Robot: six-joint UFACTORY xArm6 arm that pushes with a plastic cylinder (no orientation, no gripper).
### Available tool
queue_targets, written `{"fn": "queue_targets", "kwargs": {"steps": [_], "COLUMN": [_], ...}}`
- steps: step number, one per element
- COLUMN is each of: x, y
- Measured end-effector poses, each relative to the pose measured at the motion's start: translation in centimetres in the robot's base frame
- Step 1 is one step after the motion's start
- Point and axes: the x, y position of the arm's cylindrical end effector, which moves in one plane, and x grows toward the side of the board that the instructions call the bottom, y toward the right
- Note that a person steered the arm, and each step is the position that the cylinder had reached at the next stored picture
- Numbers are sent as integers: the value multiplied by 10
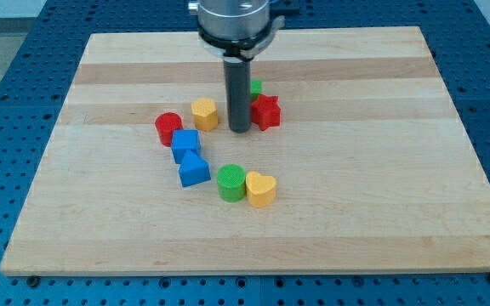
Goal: Place the green star above the red star
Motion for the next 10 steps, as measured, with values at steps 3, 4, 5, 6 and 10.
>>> {"fn": "queue_targets", "kwargs": {"steps": [3,4,5,6,10], "x": [-3,-23,-26,-26,-58], "y": [-12,-6,5,40,14]}}
